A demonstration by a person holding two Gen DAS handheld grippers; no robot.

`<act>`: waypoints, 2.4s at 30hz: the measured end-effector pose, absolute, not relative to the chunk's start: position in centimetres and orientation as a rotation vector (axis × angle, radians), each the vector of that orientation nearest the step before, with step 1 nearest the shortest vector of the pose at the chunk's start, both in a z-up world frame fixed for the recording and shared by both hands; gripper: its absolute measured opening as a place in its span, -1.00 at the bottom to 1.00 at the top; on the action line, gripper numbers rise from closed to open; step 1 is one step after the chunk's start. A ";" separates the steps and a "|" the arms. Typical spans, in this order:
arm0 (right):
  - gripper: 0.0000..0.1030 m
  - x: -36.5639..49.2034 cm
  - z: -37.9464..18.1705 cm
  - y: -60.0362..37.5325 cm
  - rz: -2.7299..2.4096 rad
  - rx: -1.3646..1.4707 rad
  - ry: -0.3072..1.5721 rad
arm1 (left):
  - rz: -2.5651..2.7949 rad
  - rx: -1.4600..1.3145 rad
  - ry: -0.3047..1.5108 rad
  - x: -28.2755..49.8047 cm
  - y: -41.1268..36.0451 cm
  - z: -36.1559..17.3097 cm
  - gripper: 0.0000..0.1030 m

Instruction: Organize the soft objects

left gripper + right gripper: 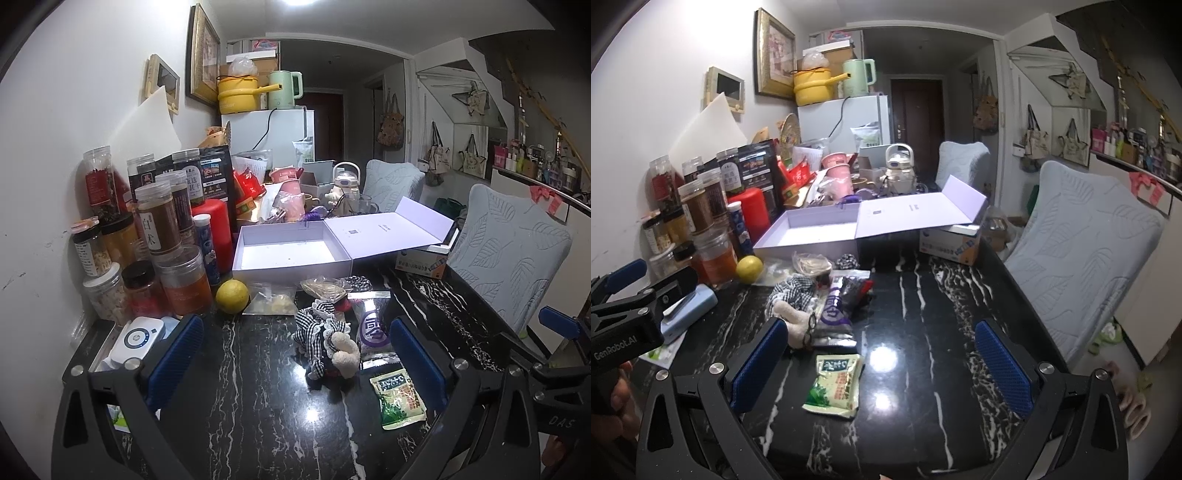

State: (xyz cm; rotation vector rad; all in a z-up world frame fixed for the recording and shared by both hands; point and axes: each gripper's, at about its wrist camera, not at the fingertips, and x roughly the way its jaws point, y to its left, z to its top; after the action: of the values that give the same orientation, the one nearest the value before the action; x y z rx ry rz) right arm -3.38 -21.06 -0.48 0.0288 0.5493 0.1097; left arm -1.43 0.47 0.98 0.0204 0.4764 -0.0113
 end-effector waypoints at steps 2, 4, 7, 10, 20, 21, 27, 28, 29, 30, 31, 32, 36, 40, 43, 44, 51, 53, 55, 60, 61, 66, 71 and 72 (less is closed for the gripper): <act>1.00 -3.5 -0.5 -21.1 0.109 0.028 0.549 | 0.005 0.031 0.474 -1.4 0.5 0.9 1.00; 1.00 -3.5 -0.4 -21.3 0.109 0.028 0.549 | 0.001 0.029 0.477 -1.4 0.5 0.9 1.00; 1.00 -3.5 -0.4 -21.3 0.110 0.029 0.550 | -0.003 0.023 0.479 -1.5 0.6 0.9 1.00; 1.00 -3.5 -0.4 -21.2 0.110 0.030 0.549 | -0.003 0.023 0.477 -1.5 0.7 0.9 1.00; 1.00 -3.7 -0.4 -21.0 0.117 0.022 0.547 | -0.007 0.025 0.474 -1.6 0.6 0.9 1.00; 1.00 -3.7 -0.4 -21.0 0.116 0.022 0.547 | -0.009 0.025 0.475 -1.6 0.7 0.9 1.00; 1.00 -3.7 -0.4 -20.9 0.116 0.020 0.547 | -0.017 0.023 0.477 -1.7 0.6 0.8 1.00; 1.00 -3.7 -0.5 -20.9 0.116 0.021 0.547 | -0.018 0.023 0.478 -1.7 0.6 0.8 1.00; 1.00 -3.7 -0.5 -20.9 0.117 0.021 0.547 | -0.019 0.024 0.479 -1.7 0.6 0.8 1.00; 1.00 -3.7 -0.5 -20.9 0.117 0.021 0.547 | -0.019 0.024 0.479 -1.7 0.5 0.7 1.00; 1.00 -3.7 -0.5 -20.9 0.116 0.021 0.547 | -0.019 0.025 0.479 -1.7 0.5 0.7 1.00; 1.00 -3.7 -0.5 -20.9 0.116 0.021 0.546 | -0.019 0.026 0.479 -1.7 0.5 0.7 1.00; 1.00 -3.6 -0.6 -20.8 0.126 0.021 0.547 | -0.019 0.030 0.477 -1.7 0.4 0.7 1.00; 1.00 -3.6 -0.7 -20.7 0.130 0.017 0.548 | -0.023 0.031 0.476 -1.7 0.3 0.6 1.00; 1.00 -3.6 -0.7 -20.7 0.130 0.017 0.548 | -0.023 0.035 0.477 -1.8 0.3 0.6 1.00; 1.00 -3.6 -0.7 -20.7 0.130 0.017 0.548 | -0.022 0.035 0.477 -1.8 0.2 0.5 1.00; 1.00 -3.5 -0.9 -20.6 0.132 0.015 0.552 | -0.027 0.038 0.480 -1.9 0.0 0.3 1.00; 1.00 -3.5 -1.0 -20.6 0.135 0.015 0.555 | -0.027 0.037 0.481 -1.9 0.0 0.3 1.00; 1.00 -3.4 -1.2 -20.6 0.136 0.015 0.562 | -0.027 0.039 0.484 -1.8 0.0 0.3 1.00; 1.00 -3.0 -2.0 -20.5 0.141 0.009 0.579 | -0.019 0.044 0.504 -1.5 0.1 -0.7 1.00; 1.00 -3.0 -2.2 -20.4 0.142 0.006 0.584 | -0.016 0.046 0.510 -1.4 0.1 -0.9 1.00; 1.00 -2.5 -3.7 -20.2 0.154 0.003 0.614 | 0.001 0.048 0.541 -0.9 0.5 -2.3 1.00; 1.00 -1.8 -5.9 -19.6 0.163 -0.005 0.661 | 0.005 0.053 0.580 -0.3 1.0 -4.0 1.00; 1.00 -1.7 -6.3 -19.5 0.167 -0.006 0.666 | 0.004 0.053 0.588 -0.2 1.1 -4.4 1.00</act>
State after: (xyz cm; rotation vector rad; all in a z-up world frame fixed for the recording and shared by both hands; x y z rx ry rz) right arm -1.71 -19.50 -6.33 -0.0060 0.6662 0.1666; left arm -0.18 1.11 -4.40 0.0528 0.5885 0.0042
